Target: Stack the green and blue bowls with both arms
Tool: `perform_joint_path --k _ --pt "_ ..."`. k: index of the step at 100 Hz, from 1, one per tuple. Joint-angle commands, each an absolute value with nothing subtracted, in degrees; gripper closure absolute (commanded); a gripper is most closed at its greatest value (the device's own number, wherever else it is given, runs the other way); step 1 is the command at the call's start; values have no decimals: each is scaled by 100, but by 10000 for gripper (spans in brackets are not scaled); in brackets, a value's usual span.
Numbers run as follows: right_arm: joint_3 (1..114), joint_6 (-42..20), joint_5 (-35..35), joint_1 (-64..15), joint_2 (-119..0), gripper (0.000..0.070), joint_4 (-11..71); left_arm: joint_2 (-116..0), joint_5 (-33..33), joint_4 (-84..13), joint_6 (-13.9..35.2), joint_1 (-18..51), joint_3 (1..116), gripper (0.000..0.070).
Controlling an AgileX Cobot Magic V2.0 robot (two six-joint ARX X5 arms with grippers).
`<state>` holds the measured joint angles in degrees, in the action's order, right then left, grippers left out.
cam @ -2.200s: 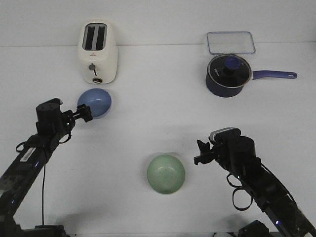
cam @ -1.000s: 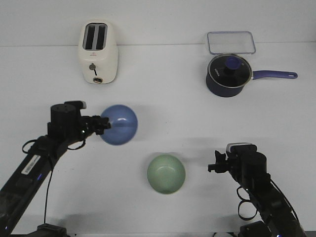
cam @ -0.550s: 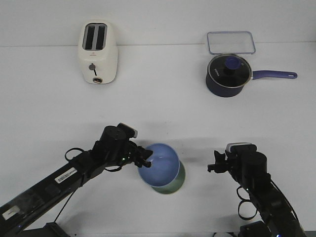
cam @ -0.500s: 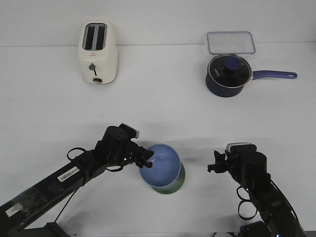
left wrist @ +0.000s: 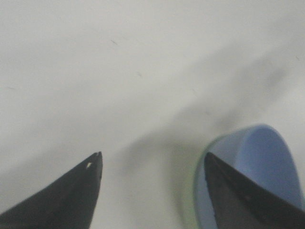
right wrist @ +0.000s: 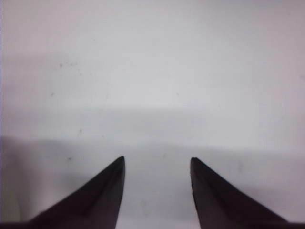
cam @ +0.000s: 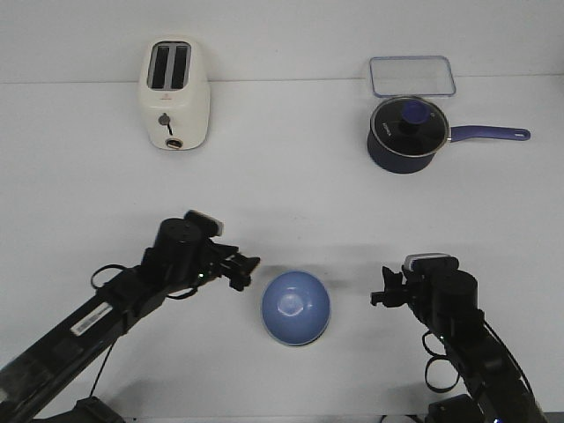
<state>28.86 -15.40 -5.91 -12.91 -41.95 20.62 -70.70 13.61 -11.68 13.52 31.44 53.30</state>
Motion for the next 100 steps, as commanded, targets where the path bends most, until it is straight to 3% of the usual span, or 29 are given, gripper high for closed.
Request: perform_joint_path --k 1,4,6,19,35,47,56,100 --pt "2928 -1503 -602 -1310 -4110 556 1951 -6700 891 -1306 1114 2915 5393 608" --pt "2928 -1498 -598 -1310 -4034 642 1925 -6497 670 -1402 1033 2777 5393 700" --pt "2923 -1496 -593 -1310 -3968 699 1900 -6370 499 -1474 982 2687 5391 688" --pt "2589 -1472 -578 -1310 -3234 700 1319 -5363 -397 -1483 617 2209 4998 685" --pt "1817 -1138 -296 -1310 -1820 700 591 -3553 -1063 -119 447 1684 3402 687" --pt "1671 -1098 285 -1310 -1326 700 622 -2561 -1096 819 370 1306 2447 686" --pt "1671 -1098 602 -1310 -1201 700 602 -2217 -1096 849 373 1111 2263 685" --pt "1671 -1096 609 -1310 -1131 700 600 -1896 -1094 773 388 1028 2268 685"
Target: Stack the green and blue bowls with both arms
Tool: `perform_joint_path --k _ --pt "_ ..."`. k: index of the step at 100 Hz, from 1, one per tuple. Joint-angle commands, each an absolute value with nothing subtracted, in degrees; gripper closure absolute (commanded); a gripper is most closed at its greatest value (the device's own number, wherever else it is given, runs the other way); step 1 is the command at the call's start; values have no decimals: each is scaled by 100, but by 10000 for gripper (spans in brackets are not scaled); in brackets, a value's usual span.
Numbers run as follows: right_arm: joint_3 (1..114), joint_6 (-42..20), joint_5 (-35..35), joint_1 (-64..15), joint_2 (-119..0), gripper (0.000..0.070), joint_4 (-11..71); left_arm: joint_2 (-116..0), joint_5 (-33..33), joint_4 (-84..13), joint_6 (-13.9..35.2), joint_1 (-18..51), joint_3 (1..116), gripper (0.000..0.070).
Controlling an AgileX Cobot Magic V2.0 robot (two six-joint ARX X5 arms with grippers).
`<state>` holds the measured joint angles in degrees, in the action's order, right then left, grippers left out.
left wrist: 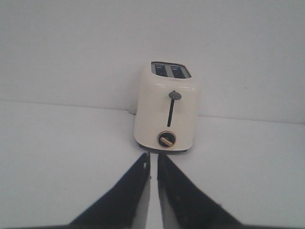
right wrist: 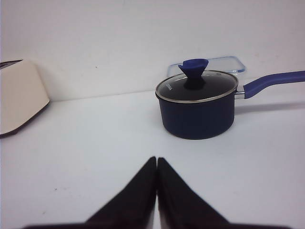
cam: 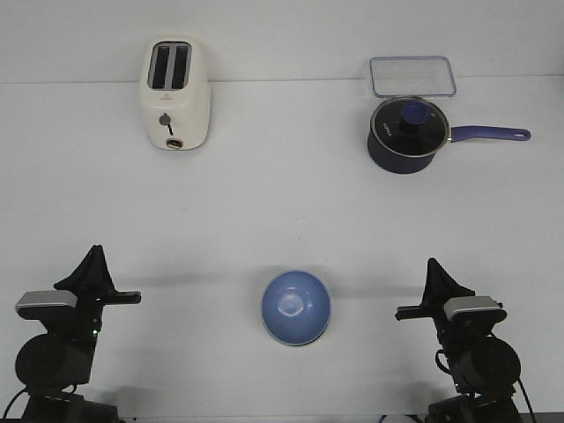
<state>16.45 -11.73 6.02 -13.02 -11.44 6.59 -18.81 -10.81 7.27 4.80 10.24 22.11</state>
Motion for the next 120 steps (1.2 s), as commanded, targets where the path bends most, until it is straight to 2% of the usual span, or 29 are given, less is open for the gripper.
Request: perform_joint_path --k 1,31,46,63,71,96,120 --pt "1671 -1096 609 -1310 -1131 700 600 -1896 -1094 770 388 1028 2268 685" --pt "1671 -1096 609 -1310 -1131 700 600 -1894 -1094 760 379 1028 2268 685" --pt "1671 -1096 607 -1310 -1131 700 600 -1660 -1020 764 67 847 2062 685" --pt "1671 -1096 609 -1310 -1129 700 600 -1151 169 836 -82 242 1315 685" --pt "1671 -1096 607 -1310 -1129 700 600 -869 458 908 -16 49 930 685" --pt "1671 -1096 609 -1310 -1129 700 600 -21 456 1004 395 -43 78 685" --pt "1671 -1096 607 -1310 -1129 700 600 -16 456 965 373 -45 78 685"
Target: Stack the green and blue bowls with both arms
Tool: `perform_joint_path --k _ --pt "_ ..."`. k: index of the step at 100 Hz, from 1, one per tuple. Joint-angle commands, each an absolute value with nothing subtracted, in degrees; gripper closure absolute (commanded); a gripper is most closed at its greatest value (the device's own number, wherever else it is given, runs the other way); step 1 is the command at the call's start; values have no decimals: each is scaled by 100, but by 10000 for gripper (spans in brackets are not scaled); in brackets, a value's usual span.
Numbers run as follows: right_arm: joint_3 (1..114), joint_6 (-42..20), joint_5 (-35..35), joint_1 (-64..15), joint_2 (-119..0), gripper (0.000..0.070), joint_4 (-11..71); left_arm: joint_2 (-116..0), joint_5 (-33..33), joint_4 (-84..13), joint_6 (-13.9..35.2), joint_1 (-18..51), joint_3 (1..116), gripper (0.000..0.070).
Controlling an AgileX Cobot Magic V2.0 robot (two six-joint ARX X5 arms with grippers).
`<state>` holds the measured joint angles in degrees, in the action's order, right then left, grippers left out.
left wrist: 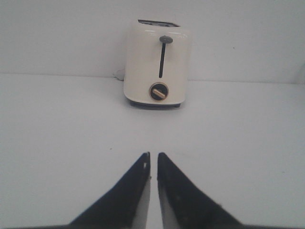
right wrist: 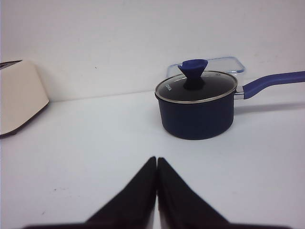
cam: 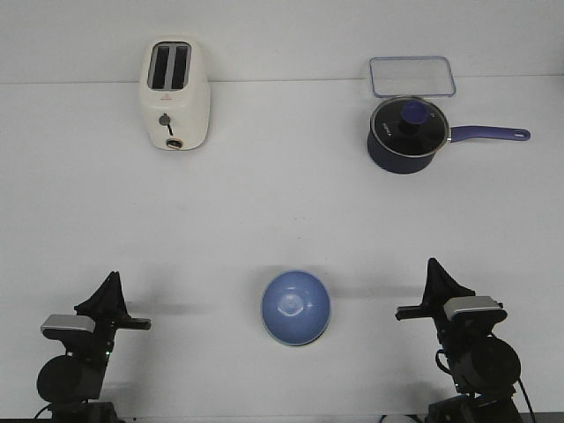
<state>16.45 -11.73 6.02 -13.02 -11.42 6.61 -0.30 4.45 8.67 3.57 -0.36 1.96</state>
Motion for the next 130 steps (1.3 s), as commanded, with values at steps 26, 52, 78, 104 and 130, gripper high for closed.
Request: perform_joint_path --k 26,52,78,104,130 --pt "1671 -1096 607 -1310 -1129 700 600 -19 454 913 373 -47 80 685" --pt "1671 -1096 607 -1310 -1129 700 600 -19 454 908 370 -47 80 685" --pt "1671 -1096 607 -1310 -1129 700 600 -19 454 910 370 -47 80 685" --pt "1472 353 537 -1055 -749 700 556 -19 454 908 370 -47 80 685" --pt "502 1756 152 -596 -8 700 290 -19 454 908 370 -47 80 685"
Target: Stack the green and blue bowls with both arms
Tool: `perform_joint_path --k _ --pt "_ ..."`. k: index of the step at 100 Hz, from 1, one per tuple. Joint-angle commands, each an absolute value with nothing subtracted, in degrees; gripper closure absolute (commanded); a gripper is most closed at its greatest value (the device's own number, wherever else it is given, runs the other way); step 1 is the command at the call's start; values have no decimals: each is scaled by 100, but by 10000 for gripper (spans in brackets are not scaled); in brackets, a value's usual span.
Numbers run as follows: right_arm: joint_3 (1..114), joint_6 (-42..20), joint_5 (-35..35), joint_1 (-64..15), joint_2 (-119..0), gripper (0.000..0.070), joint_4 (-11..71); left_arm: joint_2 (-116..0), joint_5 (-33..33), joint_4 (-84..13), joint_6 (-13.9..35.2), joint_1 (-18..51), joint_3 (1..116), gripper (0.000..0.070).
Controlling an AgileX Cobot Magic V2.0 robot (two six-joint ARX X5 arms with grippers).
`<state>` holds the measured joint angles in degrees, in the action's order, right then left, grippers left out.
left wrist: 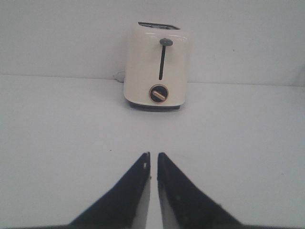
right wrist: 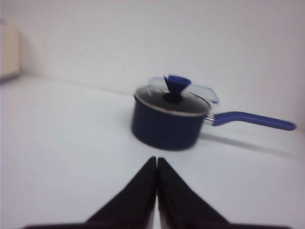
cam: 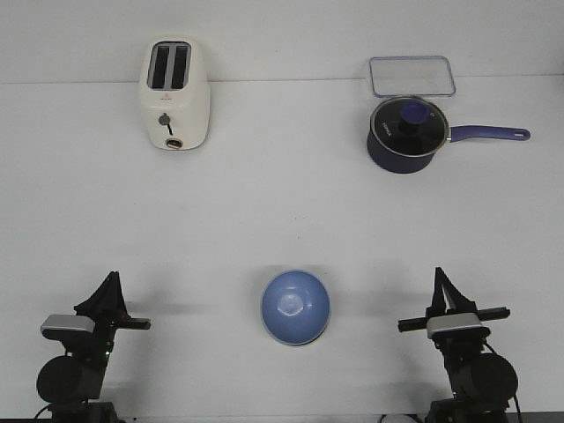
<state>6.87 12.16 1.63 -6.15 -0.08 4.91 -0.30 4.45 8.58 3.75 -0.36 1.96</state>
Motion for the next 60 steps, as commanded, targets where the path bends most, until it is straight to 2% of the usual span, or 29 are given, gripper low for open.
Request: perform_joint_path --k 1,10,60 --pt "480 1767 152 -596 -8 700 268 -19 454 908 370 -47 80 685" --pt "73 1833 152 -598 -8 700 -276 -23 454 899 373 -47 80 685" --pt "75 1769 150 -609 -8 700 -86 -19 454 910 373 -47 89 685"
